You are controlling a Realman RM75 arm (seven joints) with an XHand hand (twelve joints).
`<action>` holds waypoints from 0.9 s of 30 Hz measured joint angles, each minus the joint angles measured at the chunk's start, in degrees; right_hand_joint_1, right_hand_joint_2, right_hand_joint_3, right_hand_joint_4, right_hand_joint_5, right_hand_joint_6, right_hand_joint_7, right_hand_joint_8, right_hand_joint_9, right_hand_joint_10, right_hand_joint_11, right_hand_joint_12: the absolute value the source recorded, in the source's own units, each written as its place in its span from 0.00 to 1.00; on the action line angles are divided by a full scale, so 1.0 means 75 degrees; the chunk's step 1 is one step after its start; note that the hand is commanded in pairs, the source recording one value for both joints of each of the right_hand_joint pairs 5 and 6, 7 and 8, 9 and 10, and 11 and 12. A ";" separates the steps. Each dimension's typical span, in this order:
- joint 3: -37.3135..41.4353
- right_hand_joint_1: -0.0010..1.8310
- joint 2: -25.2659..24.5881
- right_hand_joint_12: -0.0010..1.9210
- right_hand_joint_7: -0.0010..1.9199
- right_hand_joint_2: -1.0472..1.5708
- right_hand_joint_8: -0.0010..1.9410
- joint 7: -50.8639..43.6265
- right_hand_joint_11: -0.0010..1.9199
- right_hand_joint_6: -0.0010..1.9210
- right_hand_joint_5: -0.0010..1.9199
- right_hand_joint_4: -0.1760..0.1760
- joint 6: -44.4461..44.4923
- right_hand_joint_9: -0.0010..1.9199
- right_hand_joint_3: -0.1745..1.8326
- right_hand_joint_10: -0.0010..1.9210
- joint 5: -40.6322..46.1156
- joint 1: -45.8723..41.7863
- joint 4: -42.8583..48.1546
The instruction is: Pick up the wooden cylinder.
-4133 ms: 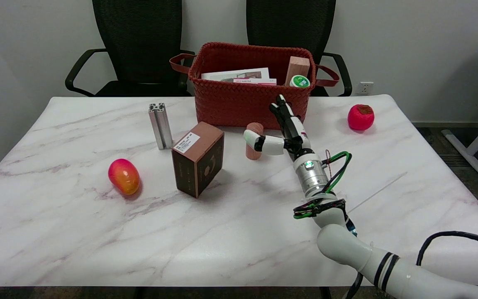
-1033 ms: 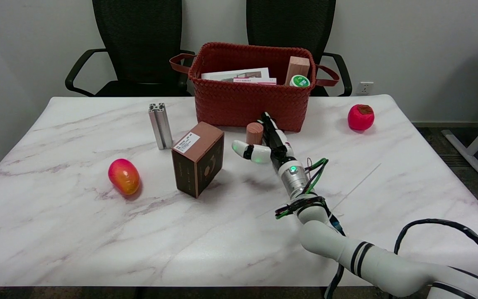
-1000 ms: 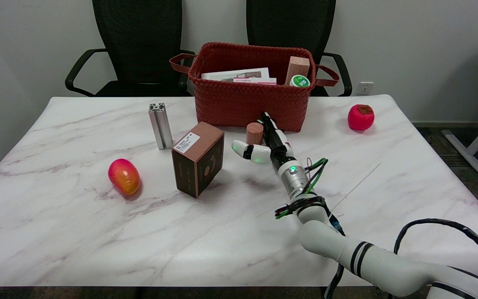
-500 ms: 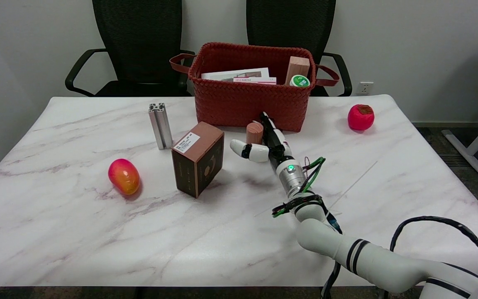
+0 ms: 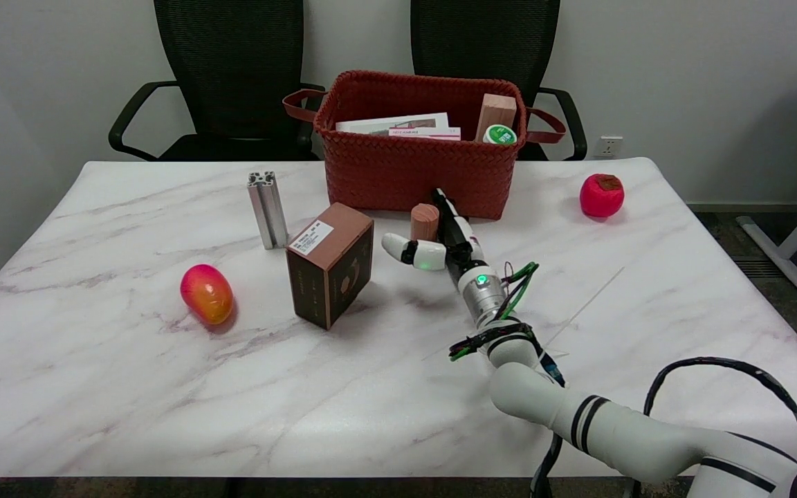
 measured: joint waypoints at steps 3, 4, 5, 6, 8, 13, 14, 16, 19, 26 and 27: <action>-0.0017 0.62 -0.0026 0.05 0.25 0.49 0.25 0.0043 0.05 0.04 0.04 0.50 0.0000 0.19 0.56 0.19 -0.0003 0.0034 -0.0071; -0.0020 0.62 -0.0033 0.08 0.28 0.50 0.28 0.0054 0.08 0.04 0.04 0.50 -0.0001 0.21 0.56 0.21 -0.0004 0.0042 -0.0091; -0.0024 0.62 -0.0039 0.10 0.32 0.52 0.32 0.0064 0.10 0.05 0.05 0.50 -0.0001 0.24 0.56 0.24 -0.0004 0.0051 -0.0110; -0.0026 0.62 -0.0043 0.13 0.37 0.54 0.37 0.0073 0.13 0.05 0.05 0.50 -0.0002 0.26 0.55 0.26 -0.0005 0.0058 -0.0124; -0.0032 0.61 -0.0052 0.19 0.47 0.57 0.46 0.0092 0.19 0.12 0.12 0.50 -0.0002 0.34 0.54 0.34 -0.0006 0.0070 -0.0153; -0.0044 0.56 -0.0069 0.49 0.65 0.64 0.65 0.0159 0.49 0.37 0.37 0.50 -0.0004 0.62 0.51 0.62 -0.0006 0.0098 -0.0209; -0.0046 0.55 -0.0077 0.54 0.68 0.65 0.68 0.0177 0.54 0.42 0.42 0.50 -0.0006 0.64 0.50 0.64 -0.0006 0.0101 -0.0217; -0.0046 0.54 -0.0080 0.62 0.72 0.67 0.71 0.0213 0.62 0.49 0.49 0.50 -0.0007 0.67 0.48 0.67 -0.0003 0.0104 -0.0231; -0.0047 0.51 -0.0087 0.69 0.76 0.70 0.75 0.0268 0.69 0.60 0.60 0.50 -0.0007 0.72 0.45 0.72 0.0000 0.0104 -0.0251; -0.0031 0.49 -0.0097 0.89 0.94 0.73 0.93 0.0370 0.89 0.94 0.94 0.50 0.0005 0.89 0.44 0.89 0.0020 0.0105 -0.0280; -0.0029 0.49 -0.0098 0.92 0.97 0.74 0.96 0.0378 0.92 0.98 0.98 0.50 0.0009 0.92 0.44 0.92 0.0022 0.0105 -0.0283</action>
